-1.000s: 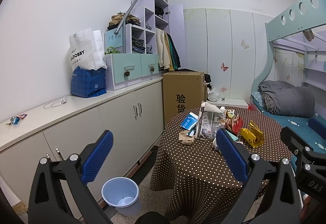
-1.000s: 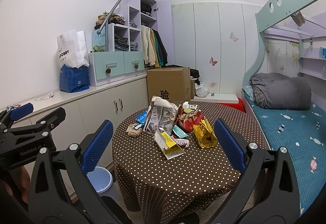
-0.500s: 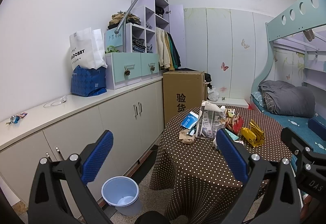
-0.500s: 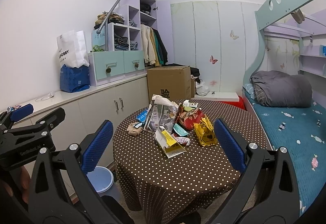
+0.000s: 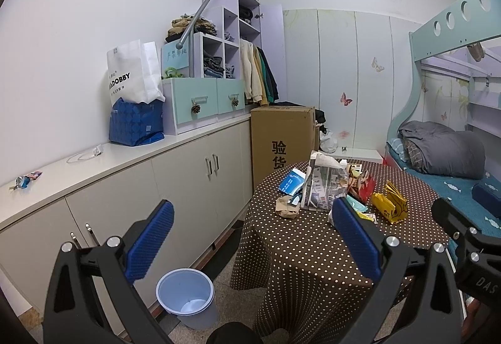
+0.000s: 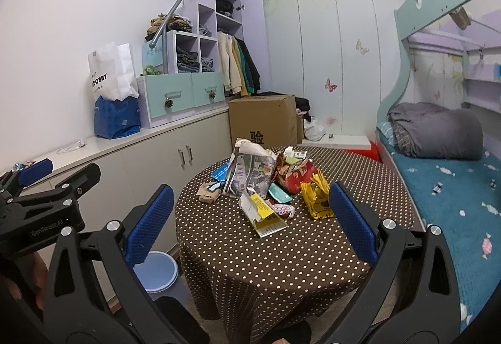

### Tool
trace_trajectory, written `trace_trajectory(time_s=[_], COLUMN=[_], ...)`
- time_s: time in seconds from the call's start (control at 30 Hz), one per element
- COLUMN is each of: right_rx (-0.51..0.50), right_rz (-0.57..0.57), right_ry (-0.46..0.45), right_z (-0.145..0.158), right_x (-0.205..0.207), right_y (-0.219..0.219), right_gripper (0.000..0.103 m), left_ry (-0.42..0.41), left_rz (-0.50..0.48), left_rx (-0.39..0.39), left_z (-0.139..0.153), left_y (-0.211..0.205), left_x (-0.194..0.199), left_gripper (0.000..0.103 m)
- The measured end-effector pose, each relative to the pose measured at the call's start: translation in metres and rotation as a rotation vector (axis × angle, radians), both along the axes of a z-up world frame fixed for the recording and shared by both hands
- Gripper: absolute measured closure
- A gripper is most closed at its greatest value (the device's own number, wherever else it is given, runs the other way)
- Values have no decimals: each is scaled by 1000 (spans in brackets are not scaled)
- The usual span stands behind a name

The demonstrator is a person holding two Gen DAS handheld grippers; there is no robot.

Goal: Collect trash
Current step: 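Grasp the yellow-white box with the left tool while the right tool grasps the yellow paper bag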

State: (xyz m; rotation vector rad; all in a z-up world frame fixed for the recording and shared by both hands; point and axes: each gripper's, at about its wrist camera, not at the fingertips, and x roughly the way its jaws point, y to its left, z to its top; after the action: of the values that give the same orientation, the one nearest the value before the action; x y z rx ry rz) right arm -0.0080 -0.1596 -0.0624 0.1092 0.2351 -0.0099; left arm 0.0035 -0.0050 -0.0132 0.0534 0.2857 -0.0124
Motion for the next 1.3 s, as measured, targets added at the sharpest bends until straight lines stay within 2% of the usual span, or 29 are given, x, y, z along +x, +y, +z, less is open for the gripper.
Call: trace_trajectory(time_s=[0.37,0.7,1.07,1.3], right_rx=[51,108,155,159], right_rz=[47,34,-100,-180], right_ry=[26,123,218,257], right_z=[-12,-41,-71,-88], right_x=[17,51,80,96], right_y=[-8,-32,-90,-130], right_gripper=[6,6,6,6], left_ry=[30,137,304,394], left_rz=[22,11,-124,-202], left_rx=[18,60,63,156], left_z=[-8,-34,-71,-106], left_y=[-3,-25,-84,-148], left_x=[18,58,110,144], left_gripper=[4,4,4,4])
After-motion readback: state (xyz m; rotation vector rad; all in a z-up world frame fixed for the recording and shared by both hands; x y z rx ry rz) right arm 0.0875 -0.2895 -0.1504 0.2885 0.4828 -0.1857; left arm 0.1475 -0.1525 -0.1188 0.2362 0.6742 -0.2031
